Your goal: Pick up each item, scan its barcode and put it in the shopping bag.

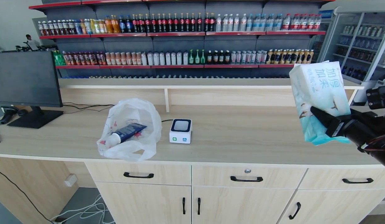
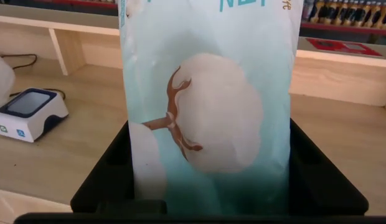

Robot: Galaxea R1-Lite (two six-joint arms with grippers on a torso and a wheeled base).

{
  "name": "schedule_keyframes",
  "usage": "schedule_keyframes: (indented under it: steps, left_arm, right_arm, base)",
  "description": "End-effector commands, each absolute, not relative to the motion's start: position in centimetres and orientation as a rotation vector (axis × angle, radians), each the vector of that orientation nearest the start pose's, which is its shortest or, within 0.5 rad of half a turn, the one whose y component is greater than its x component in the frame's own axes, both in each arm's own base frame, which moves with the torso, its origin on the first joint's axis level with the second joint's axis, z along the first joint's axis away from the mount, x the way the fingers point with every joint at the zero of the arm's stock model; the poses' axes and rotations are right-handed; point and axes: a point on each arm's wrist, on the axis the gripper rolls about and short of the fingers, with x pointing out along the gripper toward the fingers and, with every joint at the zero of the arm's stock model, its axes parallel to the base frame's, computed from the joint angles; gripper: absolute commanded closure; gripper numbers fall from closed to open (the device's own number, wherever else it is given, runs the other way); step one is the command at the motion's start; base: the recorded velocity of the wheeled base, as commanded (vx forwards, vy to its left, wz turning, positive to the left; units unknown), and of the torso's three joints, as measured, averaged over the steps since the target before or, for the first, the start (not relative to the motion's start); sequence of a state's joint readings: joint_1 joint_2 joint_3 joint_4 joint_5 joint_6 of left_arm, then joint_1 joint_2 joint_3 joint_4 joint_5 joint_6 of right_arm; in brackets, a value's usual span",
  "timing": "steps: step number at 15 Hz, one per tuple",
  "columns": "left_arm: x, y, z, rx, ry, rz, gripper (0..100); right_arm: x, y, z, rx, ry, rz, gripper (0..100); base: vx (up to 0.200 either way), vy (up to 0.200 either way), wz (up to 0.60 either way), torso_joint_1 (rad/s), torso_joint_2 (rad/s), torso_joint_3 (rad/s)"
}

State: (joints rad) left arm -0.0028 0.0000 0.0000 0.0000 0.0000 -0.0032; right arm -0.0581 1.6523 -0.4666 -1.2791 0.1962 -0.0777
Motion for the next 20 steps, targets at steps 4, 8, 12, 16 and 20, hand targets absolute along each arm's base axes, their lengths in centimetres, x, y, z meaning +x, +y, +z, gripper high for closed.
schedule_keyframes:
  steps: [4, 8, 12, 16, 20]
  left_arm:
    - [-2.3, 0.0, 7.5, -0.005, 0.0, -0.003, 100]
    - [-2.3, 0.0, 7.5, -0.005, 0.0, -0.003, 100]
    - [-2.3, 0.0, 7.5, 0.0, 0.0, -0.005, 100]
    - [-2.3, 0.0, 7.5, 0.002, 0.0, -0.005, 100]
    - [-2.3, 0.0, 7.5, 0.002, 0.0, -0.003, 100]
  right_arm:
    - [26.0, -0.6, 16.0, -0.082, -0.041, 0.16, 100]
    - [26.2, 0.5, 15.2, -0.077, -0.014, 0.201, 100]
    - [27.3, 2.0, 14.3, -0.066, 0.013, 0.255, 100]
    - [27.2, 2.4, 14.2, -0.055, 0.015, 0.269, 100]
    - [27.6, 2.5, 13.7, -0.054, 0.031, 0.271, 100]
  base:
    - [0.0, 0.2, 0.0, 0.002, 0.0, 0.001]
    - [0.0, 0.2, 0.0, 0.005, 0.0, 0.002]
    - [0.0, 0.05, 0.0, 0.001, 0.0, 0.001]
    - [0.0, 0.0, 0.0, 0.0, 0.0, 0.0]
    - [0.1, 0.0, 0.0, -0.001, 0.0, 0.002]
